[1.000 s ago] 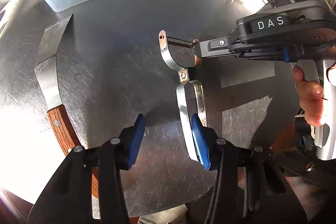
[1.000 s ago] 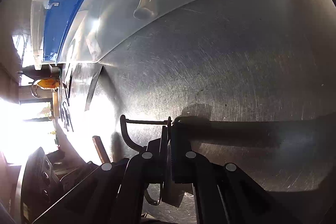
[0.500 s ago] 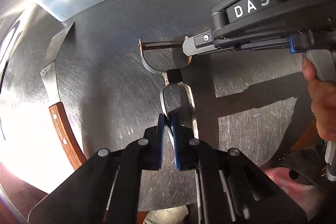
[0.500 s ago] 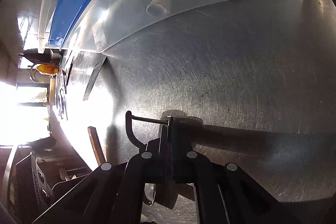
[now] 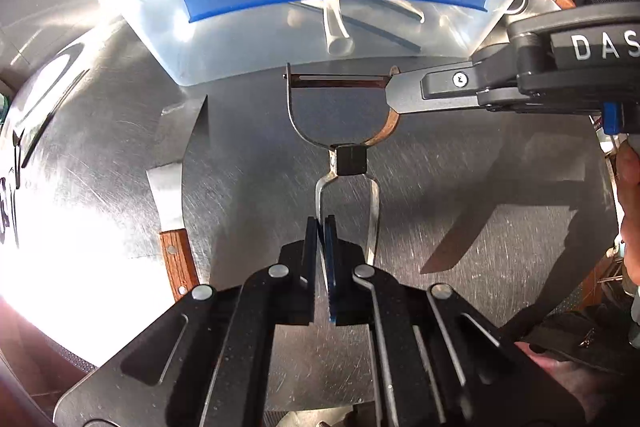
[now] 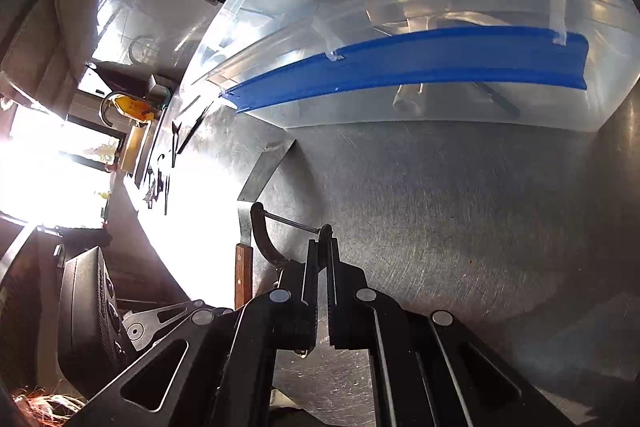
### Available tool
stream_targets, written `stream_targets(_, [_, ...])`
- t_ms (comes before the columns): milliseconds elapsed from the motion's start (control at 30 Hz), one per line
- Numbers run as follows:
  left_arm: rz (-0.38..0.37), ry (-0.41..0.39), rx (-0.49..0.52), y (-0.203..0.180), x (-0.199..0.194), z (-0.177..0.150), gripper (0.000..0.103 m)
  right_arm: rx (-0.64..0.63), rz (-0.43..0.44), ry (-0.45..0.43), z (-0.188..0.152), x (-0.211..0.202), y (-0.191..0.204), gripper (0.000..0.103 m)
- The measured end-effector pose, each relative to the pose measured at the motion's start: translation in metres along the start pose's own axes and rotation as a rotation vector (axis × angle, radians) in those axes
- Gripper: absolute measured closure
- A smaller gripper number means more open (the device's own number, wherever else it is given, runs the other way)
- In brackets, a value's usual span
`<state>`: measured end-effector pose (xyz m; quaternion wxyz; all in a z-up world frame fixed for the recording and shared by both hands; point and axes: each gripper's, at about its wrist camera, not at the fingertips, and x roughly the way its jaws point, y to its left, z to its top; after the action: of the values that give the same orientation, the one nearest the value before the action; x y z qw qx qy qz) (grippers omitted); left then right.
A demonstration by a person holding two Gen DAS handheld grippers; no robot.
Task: Organize utensils
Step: 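Carry the peeler into the bin with the right gripper while the left gripper holds its handle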
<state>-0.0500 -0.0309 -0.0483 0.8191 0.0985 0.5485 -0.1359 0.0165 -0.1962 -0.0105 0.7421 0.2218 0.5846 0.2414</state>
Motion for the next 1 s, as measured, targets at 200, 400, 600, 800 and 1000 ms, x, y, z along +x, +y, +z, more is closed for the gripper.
stream_targets(200, [0.038, -0.223, 0.028, 0.011, -0.058, 0.043, 0.100, -0.169, 0.029, -0.178, 0.037, -0.057, 0.049, 0.098])
stream_targets(400, [0.080, -0.390, 0.101, 0.019, -0.069, 0.150, 0.100, -0.318, -0.107, -0.334, 0.122, -0.097, 0.077, 0.098])
stream_targets(600, [-0.141, -0.059, 0.087, 0.033, 0.016, 0.244, 0.100, -0.205, -0.229, -0.158, 0.217, -0.046, 0.026, 0.098])
stream_targets(800, [-0.221, 0.307, 0.045, 0.043, 0.126, 0.266, 0.100, -0.065, -0.258, 0.075, 0.246, 0.028, -0.046, 0.100])
stream_targets(1000, [-0.135, 0.330, 0.104, 0.039, 0.142, 0.273, 0.100, -0.031, -0.312, 0.141, 0.250, 0.052, -0.074, 0.098])
